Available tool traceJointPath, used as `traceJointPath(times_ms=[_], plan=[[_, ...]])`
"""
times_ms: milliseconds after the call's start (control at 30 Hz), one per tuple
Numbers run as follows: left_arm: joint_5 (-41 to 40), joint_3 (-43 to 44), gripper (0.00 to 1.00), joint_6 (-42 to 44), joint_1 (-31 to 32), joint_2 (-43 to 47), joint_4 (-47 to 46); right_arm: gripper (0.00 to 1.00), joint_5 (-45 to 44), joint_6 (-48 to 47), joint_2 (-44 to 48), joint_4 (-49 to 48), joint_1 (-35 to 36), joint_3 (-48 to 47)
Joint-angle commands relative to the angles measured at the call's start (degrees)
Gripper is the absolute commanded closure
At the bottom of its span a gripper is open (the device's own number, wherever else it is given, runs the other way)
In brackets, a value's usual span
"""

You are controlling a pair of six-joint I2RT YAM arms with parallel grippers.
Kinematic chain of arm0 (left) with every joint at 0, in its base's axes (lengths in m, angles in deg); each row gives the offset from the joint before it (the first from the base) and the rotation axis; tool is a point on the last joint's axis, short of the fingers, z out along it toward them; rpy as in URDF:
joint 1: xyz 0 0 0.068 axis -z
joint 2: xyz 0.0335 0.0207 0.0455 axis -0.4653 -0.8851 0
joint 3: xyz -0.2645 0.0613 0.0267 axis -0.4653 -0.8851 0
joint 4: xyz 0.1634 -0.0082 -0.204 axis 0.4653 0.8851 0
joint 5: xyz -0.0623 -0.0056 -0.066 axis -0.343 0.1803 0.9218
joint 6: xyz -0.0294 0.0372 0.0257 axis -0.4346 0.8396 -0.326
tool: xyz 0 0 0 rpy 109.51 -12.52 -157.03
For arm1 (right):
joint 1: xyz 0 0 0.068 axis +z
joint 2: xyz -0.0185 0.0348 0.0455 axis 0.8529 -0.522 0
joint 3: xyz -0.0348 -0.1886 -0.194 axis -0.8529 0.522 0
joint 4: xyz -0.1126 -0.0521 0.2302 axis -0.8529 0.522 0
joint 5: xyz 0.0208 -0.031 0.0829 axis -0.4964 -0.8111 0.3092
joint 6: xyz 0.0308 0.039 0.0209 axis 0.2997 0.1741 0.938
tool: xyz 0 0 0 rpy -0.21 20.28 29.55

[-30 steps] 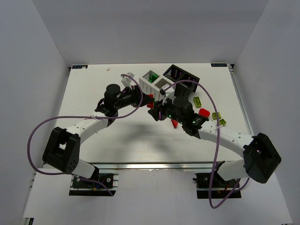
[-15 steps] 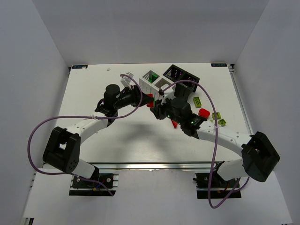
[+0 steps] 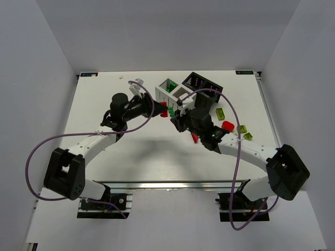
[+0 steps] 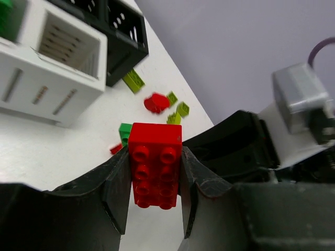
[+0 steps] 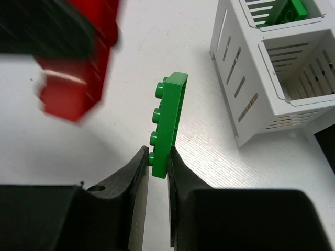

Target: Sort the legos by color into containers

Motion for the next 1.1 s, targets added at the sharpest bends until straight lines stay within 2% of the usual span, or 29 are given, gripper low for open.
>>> traceJointPath(times_ms=[0,200,333,400,467,700,833,1067], plan=[[-0.3,-0.5,1.00,-0.4,-3.4,6.9,-1.6,1.00,-1.6,-2.2,0.6,-2.5,-0.8,-2.1],[-3.9,-2.7,1.00,-1.0,-7.3,12.3,-1.7,1.00,-2.5,-10.1,-0.1,-3.2,-0.9,-3.3],[-4.7,-2.5,1.00,-0.4,-7.4,13.0,-0.6,1.00,-3.2,-20.9,-4.6,-3.9,-1.2,-7.9],[-4.8,-2.4,1.00,0.1,-7.5,13.7,-0.2,1.00,-1.6,-22.0,-7.1,-2.6,-3.4,-13.2],[-5.6,-2.4,1.00,0.5,-7.6,14.8,0.3,1.00,3.5,-21.1,-11.4,-1.1,-5.4,-17.3],[-6.6,-2.6,1.00,1.6,-7.7,17.4,1.0,1.00,17.1,-13.2,-27.7,10.5,-15.6,-43.7],[-5.8,-2.8,1.00,0.9,-7.8,17.6,0.1,1.00,21.5,-13.0,-32.7,13.0,-17.7,-49.0],[-4.9,-2.8,1.00,0.4,-7.8,17.0,-0.5,1.00,26.4,-11.7,-36.0,13.8,-18.2,-51.0]])
